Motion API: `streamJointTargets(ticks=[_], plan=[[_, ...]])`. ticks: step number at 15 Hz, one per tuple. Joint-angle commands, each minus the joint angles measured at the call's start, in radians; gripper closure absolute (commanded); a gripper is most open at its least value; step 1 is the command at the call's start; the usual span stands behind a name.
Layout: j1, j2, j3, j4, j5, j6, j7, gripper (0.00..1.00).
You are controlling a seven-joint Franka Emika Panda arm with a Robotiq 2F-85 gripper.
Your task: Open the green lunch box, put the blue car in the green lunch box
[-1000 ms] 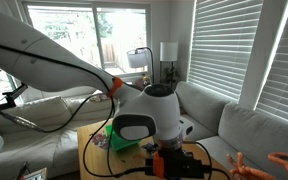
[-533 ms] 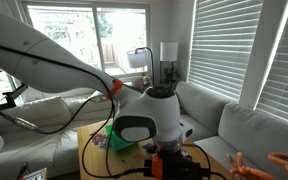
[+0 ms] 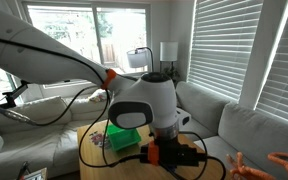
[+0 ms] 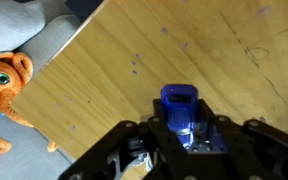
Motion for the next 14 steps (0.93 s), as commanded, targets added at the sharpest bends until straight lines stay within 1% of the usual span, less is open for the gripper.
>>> streamJointTargets(ticks=[1, 5, 7, 8, 11, 14], plan=[[0.024, -0.139, 0.003, -0.061, -0.059, -0.038, 0.043, 0.89], [0.068, -0.247, 0.017, -0.104, -0.099, -0.103, 0.139, 0.89], [0.098, -0.293, 0.03, -0.138, -0.103, -0.104, 0.172, 0.89], [0.092, -0.22, 0.002, -0.074, -0.069, -0.096, 0.118, 0.64], [0.119, -0.264, 0.014, -0.111, -0.077, -0.096, 0.152, 0.64], [0.118, -0.269, 0.012, -0.121, -0.078, -0.096, 0.153, 0.64]])
